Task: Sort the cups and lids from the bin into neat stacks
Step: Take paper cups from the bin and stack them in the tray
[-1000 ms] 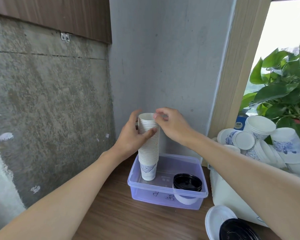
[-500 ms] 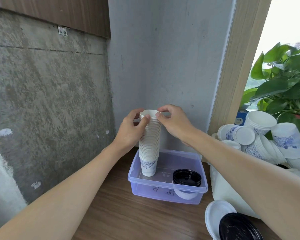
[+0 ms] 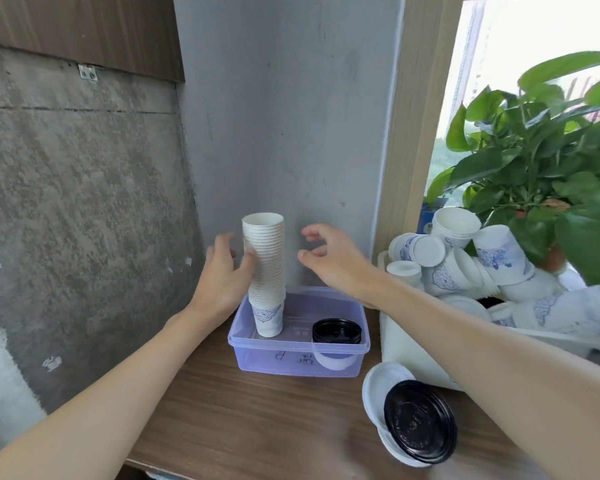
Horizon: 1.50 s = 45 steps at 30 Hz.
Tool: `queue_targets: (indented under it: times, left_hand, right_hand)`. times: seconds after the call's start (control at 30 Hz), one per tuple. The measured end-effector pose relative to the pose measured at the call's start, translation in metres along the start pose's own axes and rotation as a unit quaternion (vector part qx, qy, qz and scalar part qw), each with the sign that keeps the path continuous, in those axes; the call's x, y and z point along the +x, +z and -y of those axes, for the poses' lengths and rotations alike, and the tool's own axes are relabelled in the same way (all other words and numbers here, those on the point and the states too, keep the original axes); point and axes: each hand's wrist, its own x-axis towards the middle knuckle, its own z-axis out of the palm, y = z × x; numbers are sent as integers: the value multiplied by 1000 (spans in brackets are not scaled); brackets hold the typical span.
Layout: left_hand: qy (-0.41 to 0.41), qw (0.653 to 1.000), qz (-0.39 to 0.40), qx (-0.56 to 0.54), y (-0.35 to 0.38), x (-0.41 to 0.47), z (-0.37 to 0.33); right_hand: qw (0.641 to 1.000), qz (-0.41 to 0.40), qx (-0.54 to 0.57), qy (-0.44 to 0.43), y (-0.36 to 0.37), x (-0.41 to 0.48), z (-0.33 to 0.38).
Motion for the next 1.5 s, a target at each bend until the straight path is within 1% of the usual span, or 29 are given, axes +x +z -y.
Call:
queue_targets:
  times: [0.07,0.13,0.33,0.4,0.5,0.6,0.73,0.87,1.0,1.1,1.17,1.27,1.37,1.43,1.5]
  left_hand:
    - [25,999,-43,16,-1,-11,-14]
    - [63,997,-44,16,2,-21,-36]
    - [144,989,43,-11,41,-42,-111]
    - [161,984,78,-6,61,-46,-128]
    - [179,975,132,22,91,-51,-144]
    - [171,966,182,74,116,-50,-149]
    - [138,956,228,125,138,-43,-144]
    - [125,953,233,149,146,-37,-132]
    - [125,954,220,164,146,-32,-126]
    - [131,958,212,142,145,-25,-127]
    - [137,961,206,121,146,-18,-133]
    - [153,956,220,121,152,-10,-144]
    - [162,950,235,128,156,-7,-152]
    - [164,950,237,119,158,-6,-156]
    - [168,952,234,105,160,-6,-159]
  right_hand:
    - [1000,-2,0,-3,-8,-13,0]
    - [1000,-12,-3,-9,-18,-24,1]
    - [997,-77,-8,-31,-66,-61,-4]
    - [994,-102,-11,-24,-89,-74,-13]
    - [991,-126,-33,9,-125,-92,-32]
    - [988,-139,-62,27,-150,-101,-52]
    - [987,-131,-87,29,-158,-97,-72]
    - [980,-147,-131,13,-157,-80,-81]
    - [951,-193,-240,5,-160,-51,-87]
    - [922,-194,-334,22,-166,-30,-92]
    - [908,-190,-371,46,-171,-20,-94]
    - [896,-186,-393,90,-176,-8,-98]
    - [894,-177,-394,119,-177,-2,-99]
    - [898,-183,-382,122,-177,-3,-98]
    - [906,-210,-353,104,-178,-5,-97]
